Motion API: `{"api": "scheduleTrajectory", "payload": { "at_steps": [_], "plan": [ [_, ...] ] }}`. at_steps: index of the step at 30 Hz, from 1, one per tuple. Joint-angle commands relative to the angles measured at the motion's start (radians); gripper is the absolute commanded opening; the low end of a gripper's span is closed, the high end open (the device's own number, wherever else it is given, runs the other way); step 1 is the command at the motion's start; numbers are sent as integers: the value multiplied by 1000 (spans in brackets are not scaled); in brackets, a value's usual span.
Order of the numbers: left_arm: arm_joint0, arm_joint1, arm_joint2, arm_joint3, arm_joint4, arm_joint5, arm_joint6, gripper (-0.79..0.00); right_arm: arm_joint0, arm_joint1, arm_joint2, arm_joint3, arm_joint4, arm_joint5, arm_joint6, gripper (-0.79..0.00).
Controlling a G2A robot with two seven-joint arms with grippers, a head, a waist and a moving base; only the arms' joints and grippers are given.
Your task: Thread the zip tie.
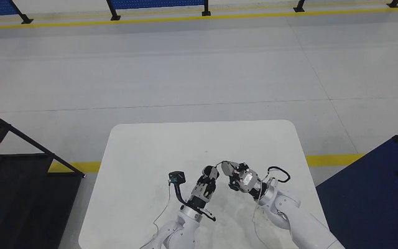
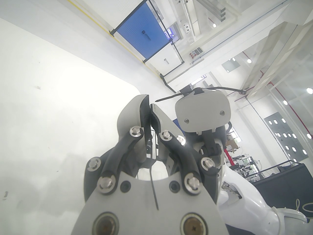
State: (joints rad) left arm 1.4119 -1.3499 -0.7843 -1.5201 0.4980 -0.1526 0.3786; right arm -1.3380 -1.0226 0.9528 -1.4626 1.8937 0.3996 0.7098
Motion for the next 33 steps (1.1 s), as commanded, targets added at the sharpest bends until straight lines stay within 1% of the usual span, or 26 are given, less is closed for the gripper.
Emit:
{"api": "scheduleTrajectory", "payload": {
  "at_steps": [1,5,15,26,33],
  "plan": [
    [0,0,0,0,0,0,0,-785,-2,-4,2,6,-1,-2,1,-785],
    [0,0,0,0,0,0,0,-785,-3,-12,9,6,-7,-28,29,-785],
    [1,0,-1,-1,-2,0,-1,-785,-3,-12,9,6,-7,-28,29,-785],
    [46,0,-56,-41,-45,-16,-34,-785,-3,-12,9,6,-7,-28,29,-785],
    [55,-1,-68,-49,-42,-15,-47,-785,-3,-12,9,6,-7,-28,29,-785]
  ]
}}
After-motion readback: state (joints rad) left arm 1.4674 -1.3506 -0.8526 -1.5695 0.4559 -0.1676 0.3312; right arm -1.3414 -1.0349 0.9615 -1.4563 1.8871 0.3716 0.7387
